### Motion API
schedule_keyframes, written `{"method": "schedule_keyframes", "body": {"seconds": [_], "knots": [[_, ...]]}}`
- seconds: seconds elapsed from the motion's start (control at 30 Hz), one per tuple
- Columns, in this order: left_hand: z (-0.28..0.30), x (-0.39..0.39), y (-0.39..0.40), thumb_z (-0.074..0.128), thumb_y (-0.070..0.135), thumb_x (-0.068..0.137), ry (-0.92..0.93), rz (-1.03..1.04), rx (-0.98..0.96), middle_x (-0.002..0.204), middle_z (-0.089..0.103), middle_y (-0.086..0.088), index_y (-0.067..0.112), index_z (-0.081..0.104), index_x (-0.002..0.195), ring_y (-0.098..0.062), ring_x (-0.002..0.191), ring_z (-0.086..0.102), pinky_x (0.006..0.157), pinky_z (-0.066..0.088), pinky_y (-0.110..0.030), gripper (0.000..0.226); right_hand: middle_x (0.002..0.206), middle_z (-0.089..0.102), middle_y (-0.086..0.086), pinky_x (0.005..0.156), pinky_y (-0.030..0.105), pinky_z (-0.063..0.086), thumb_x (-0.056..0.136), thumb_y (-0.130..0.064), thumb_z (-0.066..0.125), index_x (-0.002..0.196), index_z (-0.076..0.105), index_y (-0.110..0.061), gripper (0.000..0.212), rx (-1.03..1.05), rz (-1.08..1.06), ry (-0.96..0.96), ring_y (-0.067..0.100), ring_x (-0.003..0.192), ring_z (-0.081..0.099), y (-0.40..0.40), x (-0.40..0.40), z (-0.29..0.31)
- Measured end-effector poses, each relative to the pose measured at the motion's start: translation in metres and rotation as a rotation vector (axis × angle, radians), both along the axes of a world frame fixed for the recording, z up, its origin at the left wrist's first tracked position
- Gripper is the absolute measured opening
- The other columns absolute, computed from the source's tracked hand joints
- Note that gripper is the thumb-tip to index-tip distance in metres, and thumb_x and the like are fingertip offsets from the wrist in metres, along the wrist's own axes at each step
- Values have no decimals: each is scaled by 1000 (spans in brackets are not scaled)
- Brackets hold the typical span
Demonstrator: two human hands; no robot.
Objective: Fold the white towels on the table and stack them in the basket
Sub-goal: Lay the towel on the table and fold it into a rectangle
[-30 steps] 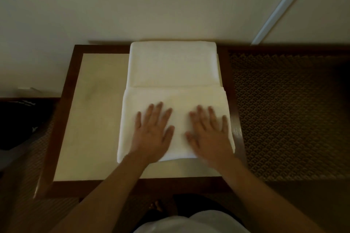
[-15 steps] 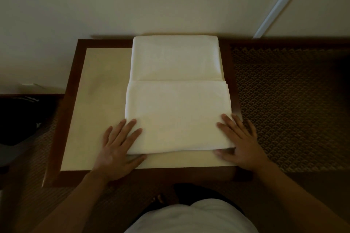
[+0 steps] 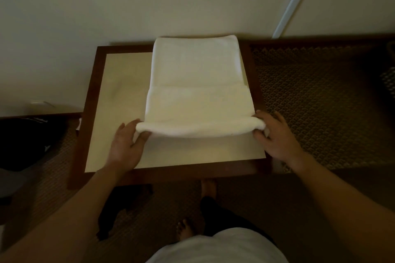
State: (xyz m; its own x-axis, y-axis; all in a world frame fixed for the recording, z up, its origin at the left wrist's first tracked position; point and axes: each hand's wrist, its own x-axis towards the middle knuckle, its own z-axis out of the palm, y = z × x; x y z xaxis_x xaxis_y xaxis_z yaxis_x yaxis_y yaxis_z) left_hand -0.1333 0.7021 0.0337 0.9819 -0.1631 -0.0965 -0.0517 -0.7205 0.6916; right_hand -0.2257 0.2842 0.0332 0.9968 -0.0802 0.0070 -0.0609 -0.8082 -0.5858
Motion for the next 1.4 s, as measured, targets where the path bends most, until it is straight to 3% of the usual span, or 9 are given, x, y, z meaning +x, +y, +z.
{"method": "schedule_keyframes", "body": {"seconds": [0.07,0.2,0.43,0.63,0.8,0.93,1.07,1.23,1.4], "knots": [[12,-12,-2,51,35,105,20,68,-111,116,65,9,31,57,128,-14,110,60,91,53,-41,23,121,62,-7,106,40,44,97,-29,60,131,55,-26,35,167,-83,-41,9,114,56,16,-14,12],[34,-38,-1,43,38,107,-133,122,-223,94,59,16,21,56,114,8,85,59,62,42,-19,22,110,62,-26,75,5,46,100,-7,60,129,53,-21,33,342,-178,-143,-12,101,59,45,-45,32],[54,-50,4,39,50,101,-252,261,-304,67,53,11,21,51,76,2,61,51,52,36,-16,40,114,62,-32,75,19,57,101,-8,57,130,54,-24,33,489,-223,-220,-1,107,63,54,-60,57],[64,15,-15,36,53,107,-94,390,-186,70,54,-3,16,55,76,-15,64,50,58,39,-32,52,113,68,-11,72,17,55,105,-17,54,132,57,-19,27,617,-257,-204,0,98,68,46,5,74],[36,95,-36,31,55,107,-8,378,-72,90,63,-7,8,63,99,-27,83,56,74,42,-38,58,109,69,-12,82,27,57,105,-30,55,128,60,-24,24,594,-364,-118,3,97,68,31,91,32],[-1,138,-52,44,53,104,145,362,-27,118,65,-13,11,60,126,-35,106,59,86,43,-39,51,111,68,-5,70,19,48,104,-40,52,135,57,-17,38,472,-433,75,9,95,65,17,149,-11],[-18,146,-57,54,51,101,109,306,23,126,64,-10,16,52,139,-34,114,59,88,42,-35,52,119,67,1,89,28,47,98,-54,58,132,59,-19,49,414,-435,153,21,111,64,8,174,-25],[-13,145,-72,47,52,102,-52,250,349,153,41,-15,20,32,152,-40,136,43,109,38,-56,61,155,37,4,109,57,33,101,-51,50,147,48,-31,50,-215,-162,66,31,139,37,1,184,-15],[-16,57,-118,25,61,102,-224,-285,531,166,27,-7,28,38,153,-34,151,26,120,21,-61,62,151,46,-3,114,58,21,98,-71,30,149,40,-35,63,-383,103,179,28,140,36,14,183,-13]]}}
